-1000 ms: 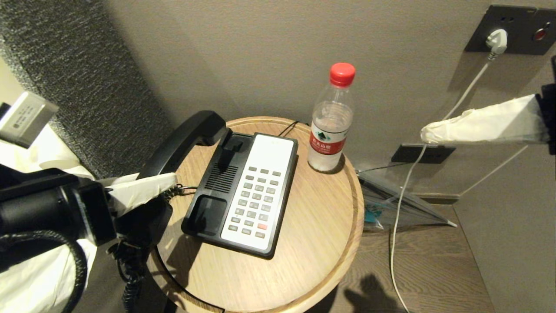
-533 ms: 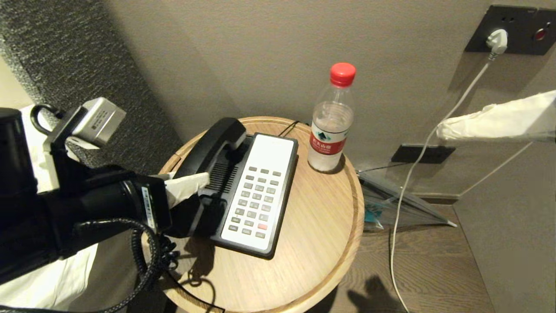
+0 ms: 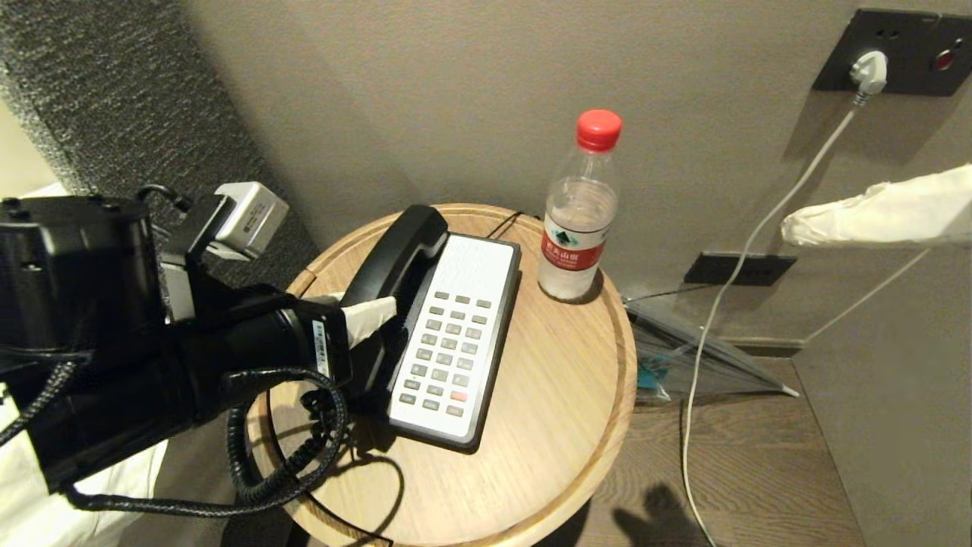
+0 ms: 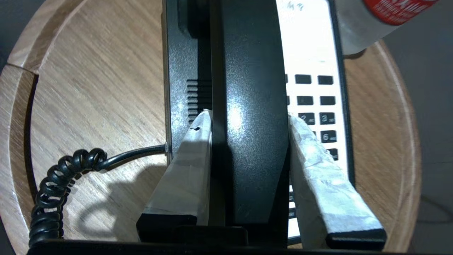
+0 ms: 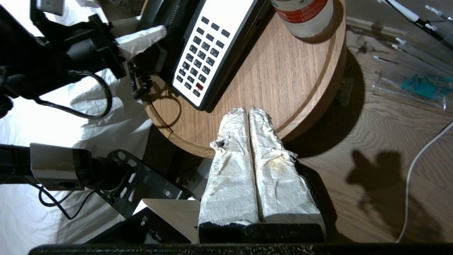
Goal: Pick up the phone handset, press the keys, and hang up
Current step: Put the handset back
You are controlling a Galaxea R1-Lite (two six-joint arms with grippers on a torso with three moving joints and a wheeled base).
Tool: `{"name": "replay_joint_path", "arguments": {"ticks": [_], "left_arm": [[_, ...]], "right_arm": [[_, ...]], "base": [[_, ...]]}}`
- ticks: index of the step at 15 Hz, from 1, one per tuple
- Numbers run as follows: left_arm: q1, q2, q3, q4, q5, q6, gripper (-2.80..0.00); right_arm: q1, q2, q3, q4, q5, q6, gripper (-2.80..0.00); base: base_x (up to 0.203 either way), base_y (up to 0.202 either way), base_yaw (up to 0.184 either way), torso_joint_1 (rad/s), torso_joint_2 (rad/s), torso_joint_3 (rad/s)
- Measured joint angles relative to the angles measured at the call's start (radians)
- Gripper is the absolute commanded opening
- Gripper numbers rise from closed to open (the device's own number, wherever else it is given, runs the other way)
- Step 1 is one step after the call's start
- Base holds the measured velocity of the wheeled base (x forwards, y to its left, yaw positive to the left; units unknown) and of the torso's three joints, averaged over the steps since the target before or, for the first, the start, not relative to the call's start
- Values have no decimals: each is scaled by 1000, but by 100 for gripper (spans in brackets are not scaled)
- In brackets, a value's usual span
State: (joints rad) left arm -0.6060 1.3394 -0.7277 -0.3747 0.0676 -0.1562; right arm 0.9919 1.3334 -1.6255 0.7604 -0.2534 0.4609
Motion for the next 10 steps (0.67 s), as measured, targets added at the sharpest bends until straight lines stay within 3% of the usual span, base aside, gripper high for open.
{"name": "replay_joint_path", "arguments": {"ticks": [10], "left_arm": [[2, 26, 12, 0, 18, 0, -280]], "right_arm": [[0, 3, 10, -1, 1, 3, -280]], "base": [[0, 0, 0, 0, 0, 0]]}}
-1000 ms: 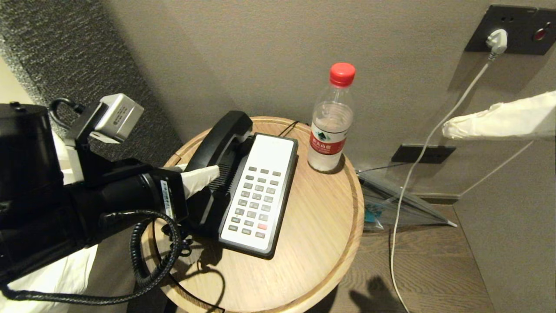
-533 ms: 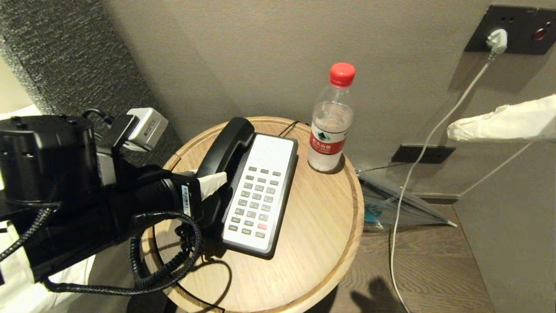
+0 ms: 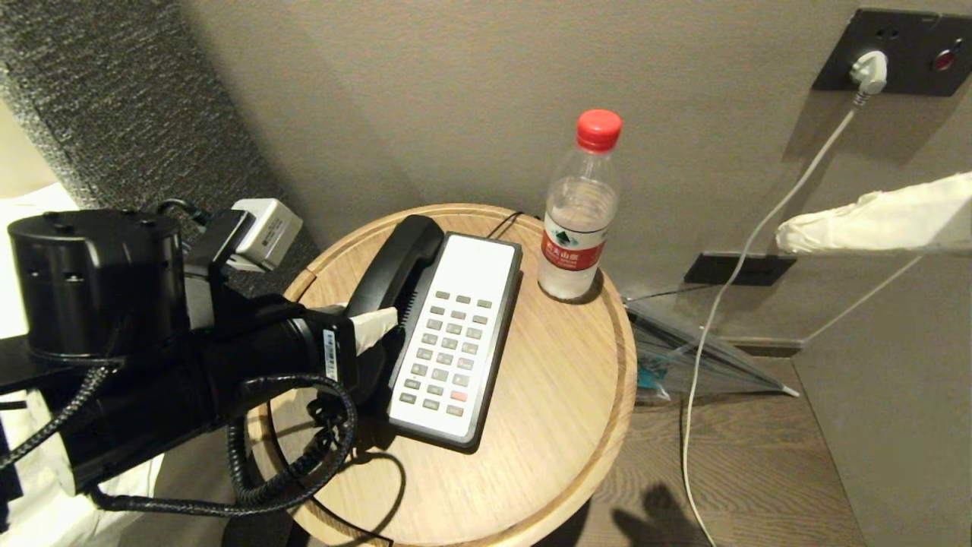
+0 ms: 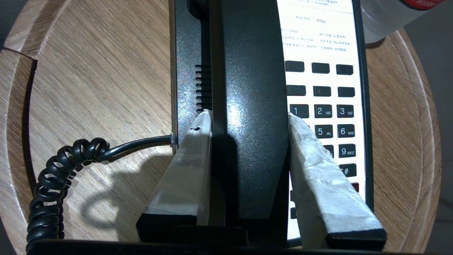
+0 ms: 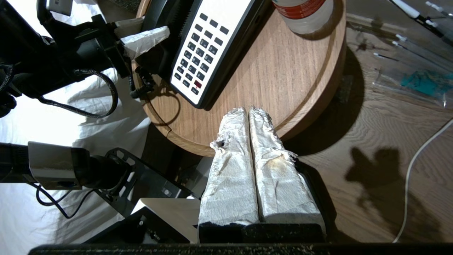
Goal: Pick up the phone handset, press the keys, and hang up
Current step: Put the handset back
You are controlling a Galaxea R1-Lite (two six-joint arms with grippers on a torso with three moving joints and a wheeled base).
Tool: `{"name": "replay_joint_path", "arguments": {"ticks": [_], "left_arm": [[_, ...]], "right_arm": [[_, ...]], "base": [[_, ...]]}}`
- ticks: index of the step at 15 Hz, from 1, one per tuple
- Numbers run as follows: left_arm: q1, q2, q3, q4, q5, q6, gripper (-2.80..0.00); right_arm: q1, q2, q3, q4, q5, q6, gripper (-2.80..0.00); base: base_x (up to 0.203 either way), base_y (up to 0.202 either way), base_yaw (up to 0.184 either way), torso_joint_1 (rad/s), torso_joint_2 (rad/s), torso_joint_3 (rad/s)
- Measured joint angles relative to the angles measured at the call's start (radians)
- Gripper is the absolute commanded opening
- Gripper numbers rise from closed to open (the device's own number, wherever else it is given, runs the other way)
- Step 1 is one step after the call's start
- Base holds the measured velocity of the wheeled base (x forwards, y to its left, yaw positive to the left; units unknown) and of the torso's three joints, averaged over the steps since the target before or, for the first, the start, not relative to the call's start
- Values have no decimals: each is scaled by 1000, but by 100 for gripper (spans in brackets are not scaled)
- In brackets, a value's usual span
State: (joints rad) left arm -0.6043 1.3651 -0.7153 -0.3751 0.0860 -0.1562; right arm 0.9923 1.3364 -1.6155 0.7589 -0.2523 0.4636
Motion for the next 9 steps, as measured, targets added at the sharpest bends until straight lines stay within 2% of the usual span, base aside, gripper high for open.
{"name": "replay_joint_path", "arguments": {"ticks": [3, 6, 7, 9], "left_arm": [[0, 10, 22, -12, 0, -3, -280], [0, 26, 56, -79, -1, 0, -280], [0, 29, 63, -89, -3, 1, 0], [0, 33, 67, -95, -5, 0, 0]], "right_arm": [[0, 1, -2, -2, 2, 0, -280], [0, 3, 1, -4, 5, 1, -280], [0, 3, 2, -4, 6, 2, -280], [0, 3, 8, -4, 7, 3, -280]], "base": [[0, 0, 0, 0, 0, 0], [0, 0, 0, 0, 0, 0], [0, 0, 0, 0, 0, 0], [0, 0, 0, 0, 0, 0]]}}
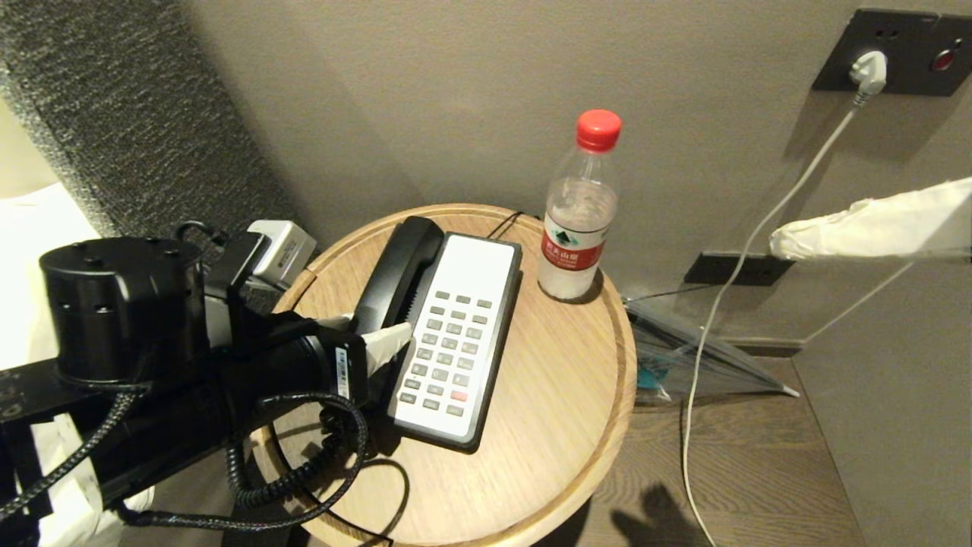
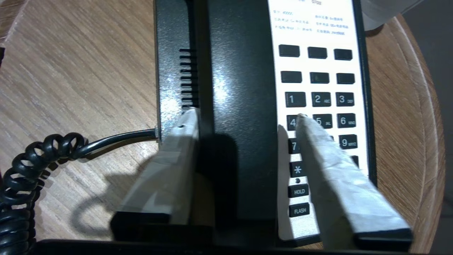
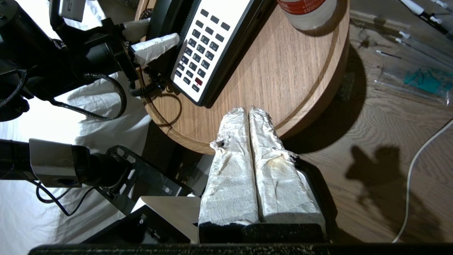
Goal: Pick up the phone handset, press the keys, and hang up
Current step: Put the handset back, then end the call using the dial pad
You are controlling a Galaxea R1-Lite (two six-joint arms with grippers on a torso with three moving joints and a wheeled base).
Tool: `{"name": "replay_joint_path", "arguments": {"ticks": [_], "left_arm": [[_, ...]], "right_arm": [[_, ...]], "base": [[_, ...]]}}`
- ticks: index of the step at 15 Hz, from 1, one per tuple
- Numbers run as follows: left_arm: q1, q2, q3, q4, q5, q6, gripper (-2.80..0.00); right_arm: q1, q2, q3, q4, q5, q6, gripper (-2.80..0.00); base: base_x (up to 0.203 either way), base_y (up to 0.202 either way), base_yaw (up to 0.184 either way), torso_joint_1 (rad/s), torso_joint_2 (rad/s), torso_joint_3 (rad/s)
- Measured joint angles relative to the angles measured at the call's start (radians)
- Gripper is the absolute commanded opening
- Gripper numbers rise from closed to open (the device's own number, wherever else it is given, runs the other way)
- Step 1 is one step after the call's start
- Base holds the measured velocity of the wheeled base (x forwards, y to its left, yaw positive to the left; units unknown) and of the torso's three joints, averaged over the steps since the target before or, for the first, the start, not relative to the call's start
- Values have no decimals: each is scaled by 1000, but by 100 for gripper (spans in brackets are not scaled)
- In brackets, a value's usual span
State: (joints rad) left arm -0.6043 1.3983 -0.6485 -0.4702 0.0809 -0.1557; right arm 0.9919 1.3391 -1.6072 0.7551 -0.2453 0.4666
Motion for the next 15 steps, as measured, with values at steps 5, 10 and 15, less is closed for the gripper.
{"name": "replay_joint_path", "arguments": {"ticks": [5, 10, 15], "left_arm": [[3, -8, -9, -37, -1, 2, 0], [6, -52, 3, -45, 1, 1, 0], [9, -158, 82, -40, 24, -25, -280]], "right_arm": [[0, -6, 25, -2, 3, 2, -280], [0, -12, 46, -4, 2, 0, -280], [1, -15, 76, -8, 0, -1, -280]], "base": [[0, 0, 0, 0, 0, 0], [0, 0, 0, 0, 0, 0], [0, 0, 0, 0, 0, 0]]}}
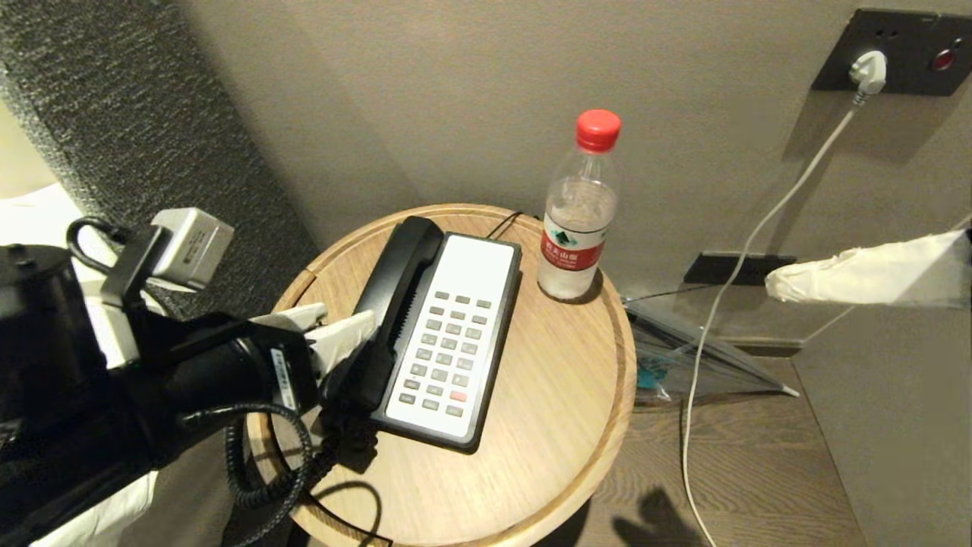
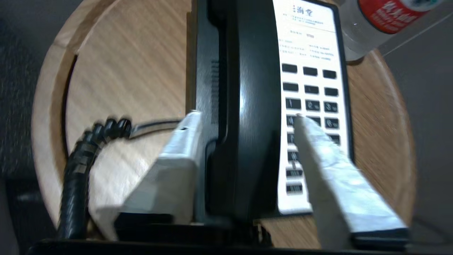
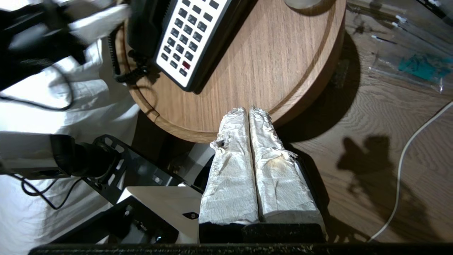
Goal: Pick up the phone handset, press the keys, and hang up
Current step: End the call using the dial pad
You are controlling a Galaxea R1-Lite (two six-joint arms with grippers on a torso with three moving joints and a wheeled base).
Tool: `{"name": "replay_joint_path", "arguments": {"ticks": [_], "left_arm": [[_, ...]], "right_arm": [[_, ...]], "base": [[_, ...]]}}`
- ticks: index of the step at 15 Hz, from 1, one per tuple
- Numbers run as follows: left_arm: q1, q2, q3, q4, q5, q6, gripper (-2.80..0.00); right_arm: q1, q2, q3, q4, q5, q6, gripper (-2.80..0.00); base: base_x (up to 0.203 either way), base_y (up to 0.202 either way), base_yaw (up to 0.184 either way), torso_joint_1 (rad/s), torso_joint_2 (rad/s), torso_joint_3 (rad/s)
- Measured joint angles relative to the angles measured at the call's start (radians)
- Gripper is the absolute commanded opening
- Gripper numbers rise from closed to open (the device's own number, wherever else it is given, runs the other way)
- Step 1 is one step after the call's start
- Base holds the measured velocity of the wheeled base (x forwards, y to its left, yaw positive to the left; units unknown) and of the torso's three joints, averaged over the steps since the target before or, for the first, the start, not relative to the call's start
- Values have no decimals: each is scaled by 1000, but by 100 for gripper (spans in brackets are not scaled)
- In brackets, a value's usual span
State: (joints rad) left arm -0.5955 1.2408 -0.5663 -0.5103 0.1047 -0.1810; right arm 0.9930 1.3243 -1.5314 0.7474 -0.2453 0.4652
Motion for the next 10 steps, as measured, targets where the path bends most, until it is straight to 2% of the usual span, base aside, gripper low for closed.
{"name": "replay_joint_path", "arguments": {"ticks": [5, 10], "left_arm": [[14, -224, 113, 9, 2, -155, -280], [87, -429, 199, 10, -3, -186, -280]], "right_arm": [[1, 49, -5, -9, 10, -9, -280], [19, 166, -49, -24, 82, -21, -280]], "base": [[0, 0, 0, 0, 0, 0], [0, 0, 0, 0, 0, 0]]}}
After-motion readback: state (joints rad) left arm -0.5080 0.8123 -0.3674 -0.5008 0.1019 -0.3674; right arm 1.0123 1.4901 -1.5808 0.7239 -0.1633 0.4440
